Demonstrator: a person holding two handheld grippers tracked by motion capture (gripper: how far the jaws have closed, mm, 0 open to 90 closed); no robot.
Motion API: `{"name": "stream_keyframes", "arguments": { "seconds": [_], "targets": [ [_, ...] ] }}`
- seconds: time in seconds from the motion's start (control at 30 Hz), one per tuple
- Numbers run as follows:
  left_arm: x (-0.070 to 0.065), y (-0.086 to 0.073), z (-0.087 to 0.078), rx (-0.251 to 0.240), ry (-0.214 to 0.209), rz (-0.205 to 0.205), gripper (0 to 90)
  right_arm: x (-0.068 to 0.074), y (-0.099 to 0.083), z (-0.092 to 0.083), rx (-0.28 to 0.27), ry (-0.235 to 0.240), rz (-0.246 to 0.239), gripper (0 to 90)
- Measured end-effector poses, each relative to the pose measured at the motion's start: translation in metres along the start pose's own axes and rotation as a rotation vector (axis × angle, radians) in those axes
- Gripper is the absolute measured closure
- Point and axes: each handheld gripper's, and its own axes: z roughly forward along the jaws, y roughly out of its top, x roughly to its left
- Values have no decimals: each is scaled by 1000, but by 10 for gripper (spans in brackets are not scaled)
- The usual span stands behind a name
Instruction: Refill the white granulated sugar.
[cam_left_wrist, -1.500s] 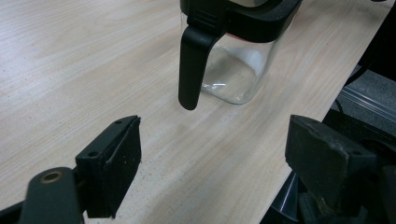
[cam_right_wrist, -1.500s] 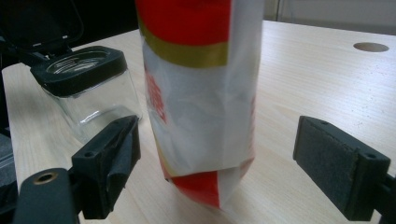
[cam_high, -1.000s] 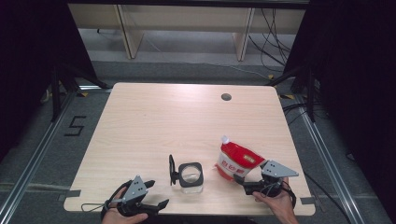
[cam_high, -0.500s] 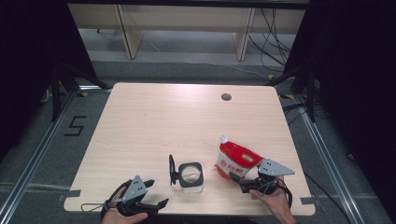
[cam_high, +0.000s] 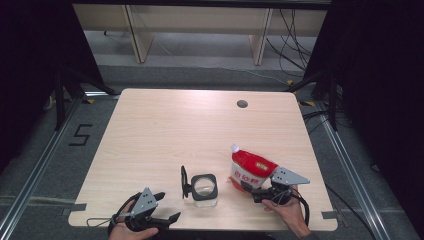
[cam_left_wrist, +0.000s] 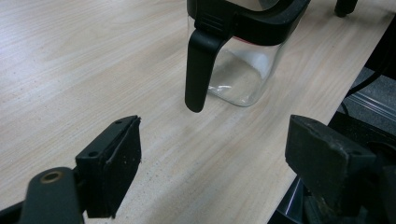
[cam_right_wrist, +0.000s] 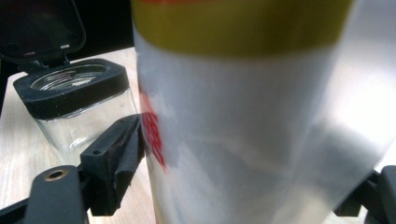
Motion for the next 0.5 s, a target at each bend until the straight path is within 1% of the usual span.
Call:
{"name": "stream_keyframes", "arguments": {
  "seconds": [0.03,0.07,0.1,0.13,0.17,0.2,0.23,0.27,0.3,0.33,0.37,0.4,0.43,0.47,0.5],
  "targets": [
    [1,0,0,2,0,10,180,3,0,0,7,-45,19,211],
    [2,1,0,2,-1,29,180,3,0,1,0,-36,18,215],
    [1,1,0,2,-1,26,180,-1,-1,3,-41,-27,-23,228],
    [1,1,0,2,-1,26,180,-1,-1,3,-41,-27,-23,228],
    [1,1,0,4,-1,28,180,0,-1,2,-18,-19,3,229],
    [2,0,0,4,2,28,180,-1,-1,3,-21,-19,-1,229],
    [1,1,0,0,1,24,180,-2,-1,3,-8,-14,-6,232],
    [1,1,0,0,1,24,180,-2,-1,3,-8,-14,-6,232],
    [1,1,0,1,1,24,180,0,-2,5,-4,-13,26,232],
    [1,1,0,1,0,25,180,-2,-2,6,-12,-9,0,239],
    [0,0,0,-1,2,-3,180,0,-2,8,-12,0,28,246],
    [0,0,0,-1,2,-3,180,0,-2,8,-12,0,28,246],
    [0,0,0,-3,3,-4,180,-1,-1,9,-3,4,11,256],
    [0,0,0,-3,3,-4,180,-1,-1,9,-3,4,11,256],
    [1,0,0,0,1,19,180,-1,-1,9,-11,19,24,260]
  ]
}}
